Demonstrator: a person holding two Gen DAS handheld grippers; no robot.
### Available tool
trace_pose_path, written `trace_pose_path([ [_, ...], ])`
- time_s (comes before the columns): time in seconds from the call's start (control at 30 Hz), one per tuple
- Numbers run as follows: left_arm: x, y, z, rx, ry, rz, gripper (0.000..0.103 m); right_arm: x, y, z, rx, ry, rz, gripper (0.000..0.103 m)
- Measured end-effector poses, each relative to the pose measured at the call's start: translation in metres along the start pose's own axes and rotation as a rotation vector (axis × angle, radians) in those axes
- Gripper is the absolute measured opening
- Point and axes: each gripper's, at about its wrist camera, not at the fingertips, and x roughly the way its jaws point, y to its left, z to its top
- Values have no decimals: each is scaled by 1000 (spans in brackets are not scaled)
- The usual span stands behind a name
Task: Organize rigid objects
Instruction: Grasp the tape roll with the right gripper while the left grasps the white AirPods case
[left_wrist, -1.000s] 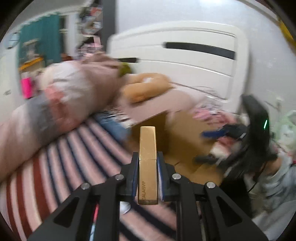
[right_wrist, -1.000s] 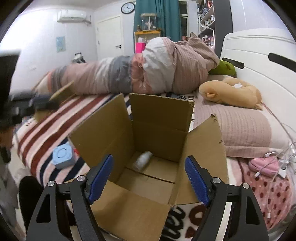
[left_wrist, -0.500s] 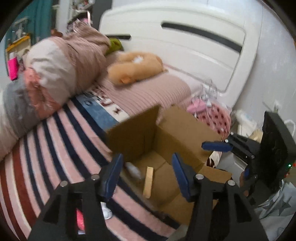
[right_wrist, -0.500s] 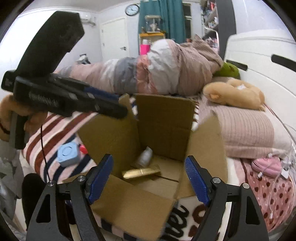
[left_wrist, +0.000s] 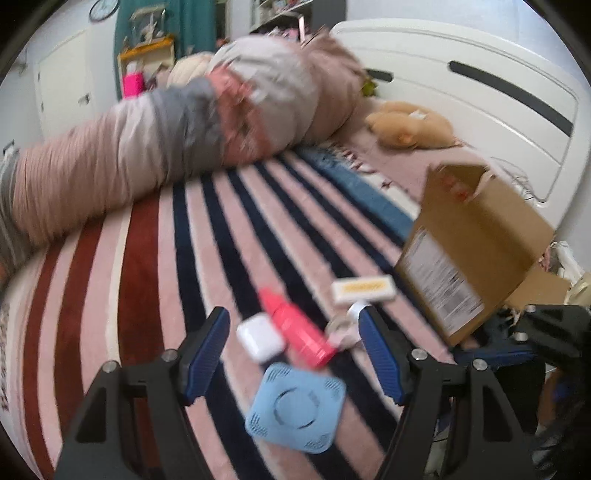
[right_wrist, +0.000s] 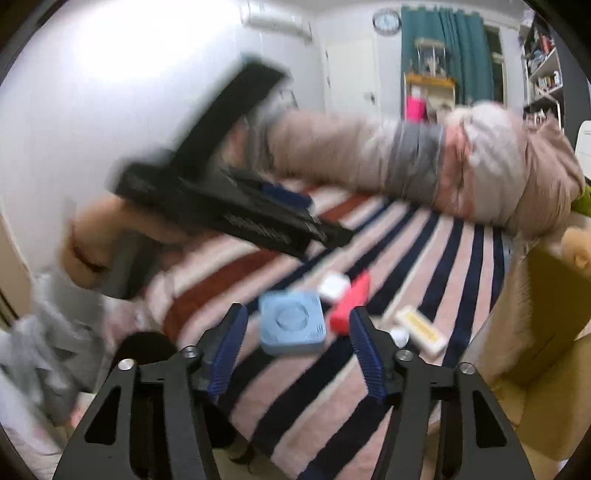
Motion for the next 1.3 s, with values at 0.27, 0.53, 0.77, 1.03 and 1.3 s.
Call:
trace_pose_path([
  [0.27,37,29,-29,-54,38,-8,69,84,-38,-34,20,169,-242,47],
  [0.53,74,47,-33,-113,90,-43,69,116,-55,-28,-18,191,-215,47],
  [0.77,101,44,-34,-119,139,-84,67,125,-57,-24,-61,178,-238,38],
  [1.03,115,48,-39,-110,181,-72,47,89,-30,-37,-27,149,-266,38],
  [1.3,129,39,-36,-73,184,-9,47,83,-17,-65,28,196,-257,39],
])
